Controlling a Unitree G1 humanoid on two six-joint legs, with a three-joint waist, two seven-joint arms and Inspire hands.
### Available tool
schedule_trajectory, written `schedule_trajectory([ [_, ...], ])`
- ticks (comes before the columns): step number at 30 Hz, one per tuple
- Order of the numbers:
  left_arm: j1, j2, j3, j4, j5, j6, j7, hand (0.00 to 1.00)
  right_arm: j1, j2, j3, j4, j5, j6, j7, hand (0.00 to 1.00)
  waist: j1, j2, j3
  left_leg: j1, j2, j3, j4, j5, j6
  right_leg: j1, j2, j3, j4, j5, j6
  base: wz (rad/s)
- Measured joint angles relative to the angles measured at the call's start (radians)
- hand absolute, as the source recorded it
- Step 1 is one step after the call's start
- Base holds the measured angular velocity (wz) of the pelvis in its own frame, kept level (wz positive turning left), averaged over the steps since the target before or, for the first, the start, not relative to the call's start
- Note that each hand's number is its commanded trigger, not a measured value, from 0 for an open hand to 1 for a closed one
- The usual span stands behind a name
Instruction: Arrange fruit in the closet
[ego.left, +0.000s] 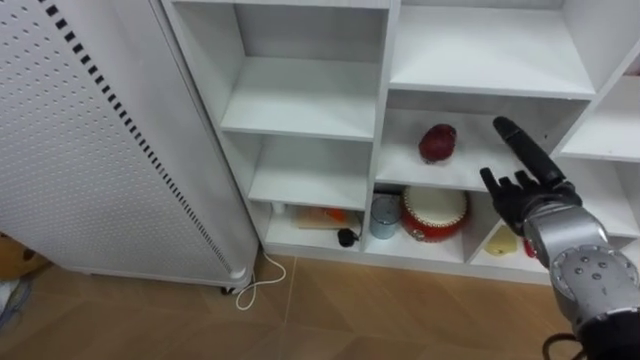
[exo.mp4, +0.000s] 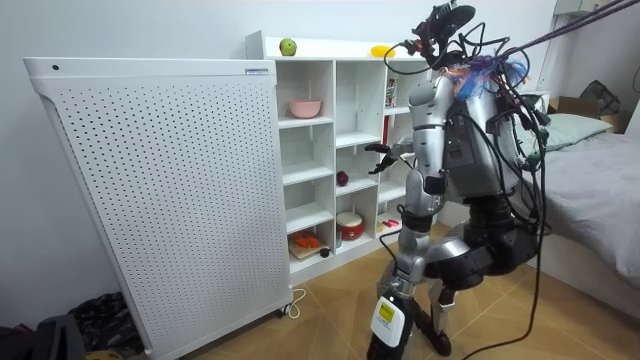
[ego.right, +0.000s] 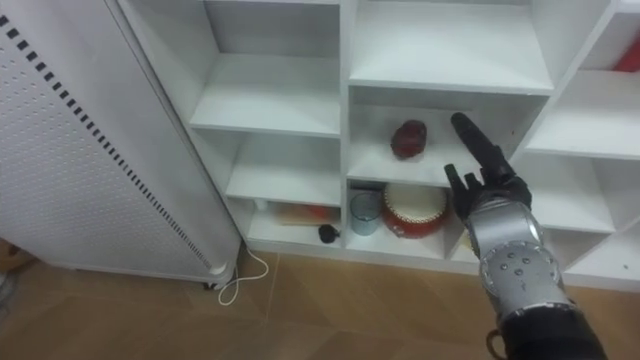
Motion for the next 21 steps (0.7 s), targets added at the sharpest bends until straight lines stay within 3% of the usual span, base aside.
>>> schedule_trajectory([
  [5,0.019,0.001,0.001,-0.034,0.001,-0.001,0.001,0.00,0.000,0.000,-0.001,-0.036,0.000,0.000,-0.027,0.00,0.020,0.002,-0.0013,0.003,0.000,-0.002,-0.002,0.001,-0.002,0.007,-0.005,-0.010,-0.001,-0.002,-0.001,0.02],
  [16,0.088,0.010,-0.001,-0.108,0.009,-0.003,0.002,0.00,0.003,0.012,-0.001,-0.074,0.000,-0.001,-0.048,0.00,0.022,0.005,-0.0033,0.023,-0.001,-0.012,-0.001,-0.007,-0.001,0.037,-0.005,-0.019,-0.009,-0.008,0.005,0.01],
  [21,0.091,0.009,0.000,-0.113,0.030,0.001,-0.002,0.00,0.005,0.012,-0.002,-0.016,0.001,0.000,-0.024,0.00,0.023,0.006,-0.0028,0.046,-0.005,-0.013,-0.001,-0.009,0.000,0.061,-0.014,-0.024,-0.003,-0.016,0.002,0.03],
])
